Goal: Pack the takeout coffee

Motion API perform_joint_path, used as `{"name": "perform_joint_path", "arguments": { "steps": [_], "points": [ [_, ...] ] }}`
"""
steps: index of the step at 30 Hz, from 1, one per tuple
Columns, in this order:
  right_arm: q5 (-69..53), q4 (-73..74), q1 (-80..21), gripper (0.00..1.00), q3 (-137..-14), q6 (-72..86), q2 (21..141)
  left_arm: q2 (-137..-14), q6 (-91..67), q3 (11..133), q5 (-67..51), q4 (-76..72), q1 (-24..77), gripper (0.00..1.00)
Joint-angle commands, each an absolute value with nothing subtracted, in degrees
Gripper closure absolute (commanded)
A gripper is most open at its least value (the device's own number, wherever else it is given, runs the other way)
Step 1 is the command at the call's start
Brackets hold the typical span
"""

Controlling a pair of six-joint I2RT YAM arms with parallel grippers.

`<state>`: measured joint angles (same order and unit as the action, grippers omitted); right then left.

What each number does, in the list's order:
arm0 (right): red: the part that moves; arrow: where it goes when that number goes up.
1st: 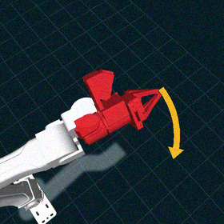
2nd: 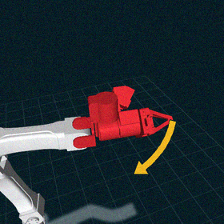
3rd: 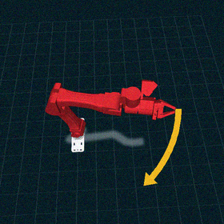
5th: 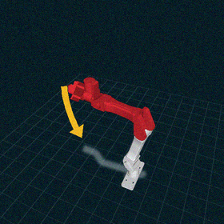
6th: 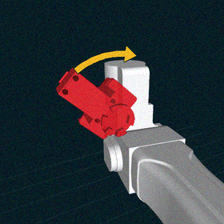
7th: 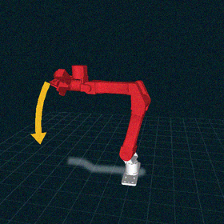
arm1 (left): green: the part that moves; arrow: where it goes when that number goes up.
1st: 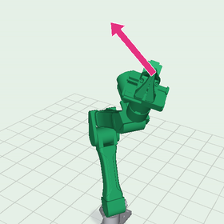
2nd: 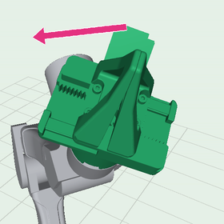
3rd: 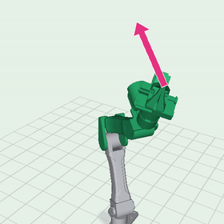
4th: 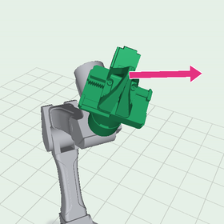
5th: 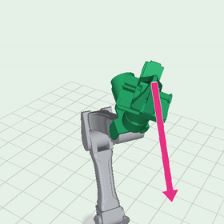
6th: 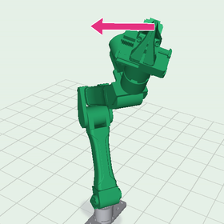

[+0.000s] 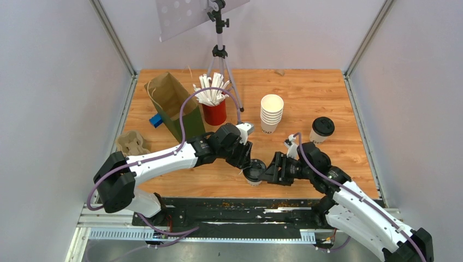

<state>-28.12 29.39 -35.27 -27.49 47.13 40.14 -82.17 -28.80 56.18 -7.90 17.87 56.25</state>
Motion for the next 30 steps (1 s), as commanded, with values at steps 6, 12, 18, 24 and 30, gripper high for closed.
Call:
{"name": "perform_joint_path", "arguments": {
  "steps": [6,12,18,24,30],
  "points": [
    [-27.28,18.87,-36.06,0.42,-23.5,52.94,41.65,-83.62,-28.2,54.95,-7.58,23.03,56.76,0.5],
    [-27.03,17.58,-36.04,0.43,-23.29,53.73,41.95,-84.02,-28.13,55.01,-7.71,22.95,56.86,0.5],
    [-25.76,17.2,-36.06,0.47,-22.47,54.29,41.78,-84.28,-27.67,55.45,-7.53,23.46,56.87,0.5],
    [-25.61,16.34,-36.05,0.56,-21.42,54.39,42.5,-84.35,-27.51,55.26,-7.3,23.85,56.85,0.5],
    [-24.25,15.83,-36.04,0.68,-19.2,55.04,41.17,-84.72,-27.1,55.28,-6.9,24.19,56.87,0.5]
  ]
}}
